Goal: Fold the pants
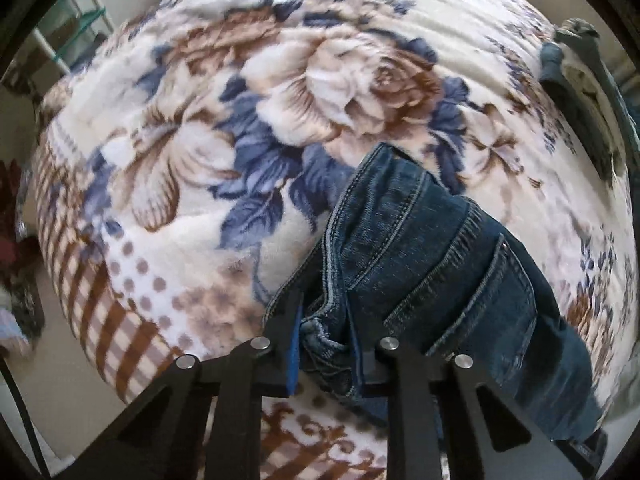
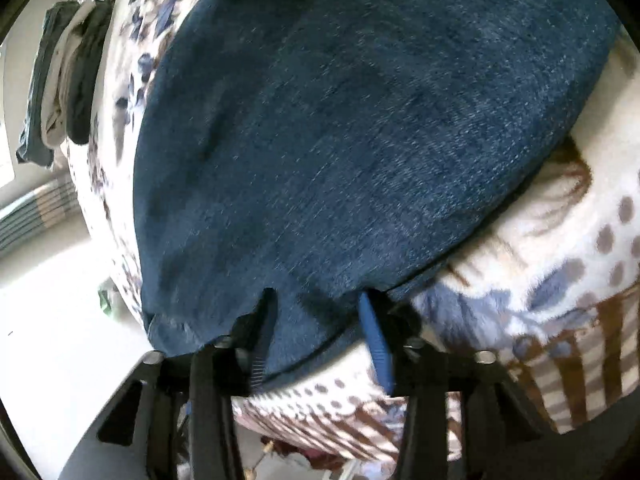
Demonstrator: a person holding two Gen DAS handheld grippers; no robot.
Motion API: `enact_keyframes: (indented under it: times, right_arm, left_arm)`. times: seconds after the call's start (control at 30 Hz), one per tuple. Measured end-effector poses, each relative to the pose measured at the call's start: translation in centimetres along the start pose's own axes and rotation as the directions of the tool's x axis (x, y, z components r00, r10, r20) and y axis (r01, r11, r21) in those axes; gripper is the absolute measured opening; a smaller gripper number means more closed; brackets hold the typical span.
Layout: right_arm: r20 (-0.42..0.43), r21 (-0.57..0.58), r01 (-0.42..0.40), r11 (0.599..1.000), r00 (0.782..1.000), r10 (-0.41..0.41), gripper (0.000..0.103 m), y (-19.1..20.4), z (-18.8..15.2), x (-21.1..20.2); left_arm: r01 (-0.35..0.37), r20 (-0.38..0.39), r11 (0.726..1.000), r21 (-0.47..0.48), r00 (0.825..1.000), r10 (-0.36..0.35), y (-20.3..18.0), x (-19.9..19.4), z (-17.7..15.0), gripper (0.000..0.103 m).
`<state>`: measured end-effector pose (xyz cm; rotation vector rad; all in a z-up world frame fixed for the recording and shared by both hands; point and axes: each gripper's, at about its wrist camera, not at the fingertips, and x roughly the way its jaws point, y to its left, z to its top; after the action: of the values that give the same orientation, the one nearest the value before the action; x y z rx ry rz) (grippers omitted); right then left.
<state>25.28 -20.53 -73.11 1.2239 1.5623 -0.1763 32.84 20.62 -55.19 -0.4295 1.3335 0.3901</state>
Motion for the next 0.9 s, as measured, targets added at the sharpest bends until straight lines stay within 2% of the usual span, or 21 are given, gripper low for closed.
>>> enact_keyframes:
  times: [0.03,0.13,0.17,0.27,0.4,0.5,0.57,0.6,0.63,0.67,0.7,0.73,0.77,0.8,0.9]
  right_arm:
    - [0.018,0.0,0.023,1.0,1.0,-0.023,0.005,-0.3,-0.2,-0.3]
    - [0.044,-0.069,0.034,0.997,0.999,-0.031,0.003,-0.2,-1.4,-2.1]
    - [0.054,-0.107,0.042,0.993,0.998,-0.037,0.003,0.4,-1.9,-2.6]
    - [0.066,-0.171,0.054,0.984,0.997,-0.043,0.003,1.2,-3.1,-4.1]
    - [0.01,-0.135,0.097,0.986,0.995,-0.097,0.003,-0.1,-2.7,-1.9]
    - [-0.075,-0.071,0.077,0.994,0.994,-0.082,0.004,-0.3,-1.5,0.7]
    - [-0.094,-0.157,0.121,0.98,0.986,-0.137,0.007,1.4,-1.8,0.3]
    - [-0.083,-0.206,0.138,0.969,0.984,-0.158,0.015,2.6,-2.0,0.2]
    - [-0.06,-0.29,0.167,0.942,0.98,-0.192,0.033,4.4,-2.7,-0.4]
    - [-0.042,-0.351,0.18,0.919,0.977,-0.207,0.044,5.8,-3.3,-0.9]
    - [-0.023,-0.412,0.183,0.893,0.977,-0.211,0.064,7.5,-3.8,-1.3]
    - [-0.008,-0.473,0.182,0.862,0.977,-0.211,0.072,9.6,-4.3,-1.7]
    - [-0.008,-0.518,0.175,0.837,0.978,-0.21,0.072,11.1,-4.5,-1.7]
    - [-0.017,-0.558,0.165,0.813,0.978,-0.21,0.072,12.9,-4.4,-1.5]
    - [-0.049,-0.63,0.137,0.765,0.975,-0.215,0.072,17.8,-2.8,-0.5]
  left_arm:
    - [-0.001,0.002,1.0,0.003,1.0,0.001,0.2,-0.3,-0.2,0.017]
    - [0.006,0.005,1.0,-0.004,1.0,-0.006,0.1,-1.4,-0.1,0.016]
    - [0.006,0.008,1.0,-0.001,1.0,-0.006,1.2,-1.8,0.7,0.016]
    - [-0.015,-0.01,1.0,0.008,1.0,0.015,1.5,-1.5,0.7,0.017]
    - [-0.029,-0.069,1.0,-0.008,0.997,0.029,1.9,0.9,1.0,0.017]
    - [0.002,-0.077,1.0,-0.007,0.997,-0.003,1.8,0.0,1.6,0.023]
    - [0.008,-0.066,1.0,0.021,0.998,-0.007,1.2,-2.2,1.7,0.027]
    - [-0.004,-0.054,0.999,0.04,0.999,0.006,0.8,-3.2,1.6,0.031]
    - [-0.022,-0.028,0.997,0.07,0.999,0.024,-0.1,-4.5,1.4,0.041]
    - [-0.028,-0.01,0.994,0.104,1.0,0.029,-1.0,-5.4,1.3,0.055]
    - [-0.034,-0.002,0.991,0.133,0.999,0.035,-1.8,-5.9,1.3,0.062]
    - [-0.041,0.017,0.986,0.162,0.999,0.039,-3.0,-6.6,1.3,0.077]
    - [-0.043,0.03,0.984,0.176,0.999,0.038,-3.5,-6.8,1.4,0.084]
    - [-0.04,0.044,0.98,0.195,0.999,0.032,-4.6,-7.1,1.7,0.084]
    - [0.0,0.012,0.978,0.209,1.0,-0.003,-7.3,-6.3,3.4,0.084]
